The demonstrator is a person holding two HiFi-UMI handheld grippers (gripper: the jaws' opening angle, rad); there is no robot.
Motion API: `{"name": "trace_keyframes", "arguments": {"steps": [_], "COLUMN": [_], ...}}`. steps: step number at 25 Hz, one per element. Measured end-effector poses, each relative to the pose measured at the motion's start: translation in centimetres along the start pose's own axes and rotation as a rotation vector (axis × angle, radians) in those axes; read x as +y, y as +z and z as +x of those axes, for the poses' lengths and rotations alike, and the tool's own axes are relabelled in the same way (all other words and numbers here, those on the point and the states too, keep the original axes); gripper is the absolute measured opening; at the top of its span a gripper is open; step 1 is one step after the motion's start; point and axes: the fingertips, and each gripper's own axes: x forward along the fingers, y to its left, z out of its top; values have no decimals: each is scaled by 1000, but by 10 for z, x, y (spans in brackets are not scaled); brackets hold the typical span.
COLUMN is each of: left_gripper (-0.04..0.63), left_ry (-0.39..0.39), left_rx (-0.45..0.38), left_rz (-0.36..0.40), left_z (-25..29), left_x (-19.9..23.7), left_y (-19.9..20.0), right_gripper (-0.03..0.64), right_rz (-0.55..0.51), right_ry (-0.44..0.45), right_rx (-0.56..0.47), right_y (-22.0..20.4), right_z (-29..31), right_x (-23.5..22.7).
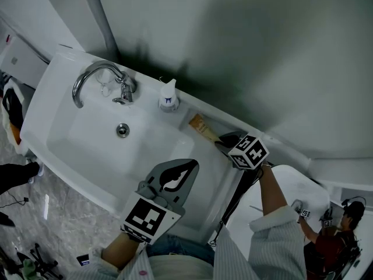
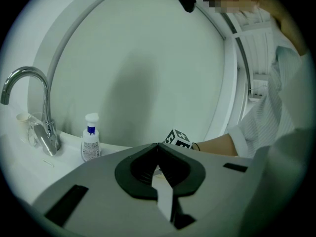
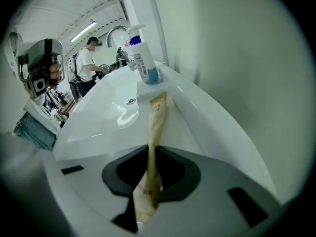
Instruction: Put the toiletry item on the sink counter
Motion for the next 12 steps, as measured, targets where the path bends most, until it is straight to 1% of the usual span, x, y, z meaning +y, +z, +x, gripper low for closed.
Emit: {"name": "trace_keyframes", "arguments": {"steps": [5, 12], "left_gripper": [17, 17], "left_ry": [-1, 3], "left_rx": [2, -4], "left_rz": [-5, -6], "left_z": [2, -1], "left_x": [0, 3], "left_y": [-3, -4], "right_gripper": [66, 77], "right_rz": [-22, -12], "right_ry": [-12, -19], "right_rx": [13, 20], "right_y": [-2, -2], "right_z": [2, 2], "right_x": [0, 2]}}
